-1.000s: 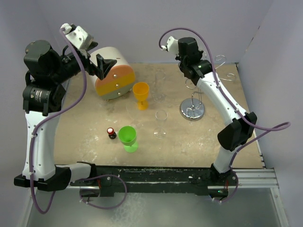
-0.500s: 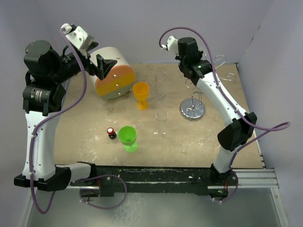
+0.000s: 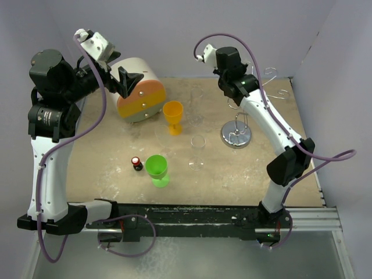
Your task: Place the wine glass upside down on the wine glass rack
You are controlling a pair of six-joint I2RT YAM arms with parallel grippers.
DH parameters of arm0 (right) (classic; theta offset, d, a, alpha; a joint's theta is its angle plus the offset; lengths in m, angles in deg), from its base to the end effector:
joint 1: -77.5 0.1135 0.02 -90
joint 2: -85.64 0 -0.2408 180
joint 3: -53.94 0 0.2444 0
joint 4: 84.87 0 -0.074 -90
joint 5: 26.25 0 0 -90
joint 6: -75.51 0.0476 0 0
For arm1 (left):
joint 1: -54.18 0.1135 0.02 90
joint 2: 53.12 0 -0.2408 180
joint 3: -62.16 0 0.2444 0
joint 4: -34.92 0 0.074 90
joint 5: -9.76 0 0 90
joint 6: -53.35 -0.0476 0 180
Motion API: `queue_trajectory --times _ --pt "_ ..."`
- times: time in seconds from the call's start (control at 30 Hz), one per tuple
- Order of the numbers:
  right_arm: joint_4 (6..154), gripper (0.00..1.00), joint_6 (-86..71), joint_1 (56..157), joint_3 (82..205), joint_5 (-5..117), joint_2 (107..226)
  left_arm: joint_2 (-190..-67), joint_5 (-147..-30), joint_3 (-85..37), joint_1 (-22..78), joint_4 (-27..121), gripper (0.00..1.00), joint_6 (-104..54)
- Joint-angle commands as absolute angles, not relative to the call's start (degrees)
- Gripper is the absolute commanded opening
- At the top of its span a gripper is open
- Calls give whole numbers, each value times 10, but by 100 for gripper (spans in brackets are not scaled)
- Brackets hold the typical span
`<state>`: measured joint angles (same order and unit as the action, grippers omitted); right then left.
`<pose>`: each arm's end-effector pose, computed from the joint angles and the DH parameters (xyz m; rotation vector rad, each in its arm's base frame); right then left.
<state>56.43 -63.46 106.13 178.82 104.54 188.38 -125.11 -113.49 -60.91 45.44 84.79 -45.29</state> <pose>0.3703 0.1667 0.4091 -0.7451 1.7301 -0.9033 0.2064 -0.0581 0.5351 0.6799 1.4158 -0.4499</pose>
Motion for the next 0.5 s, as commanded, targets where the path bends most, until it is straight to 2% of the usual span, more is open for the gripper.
queue_trajectory --times 0.0,0.27,0.47 --pt "551 7 -602 1066 1797 1040 1861 -1242 -1146 -611 458 829 99 -459" --pt "548 11 -591 1066 1788 1043 1855 -1242 -1149 -610 458 830 99 -460" --pt "547 19 -587 1066 1780 1040 1846 -1241 -1148 -609 458 829 99 -460"
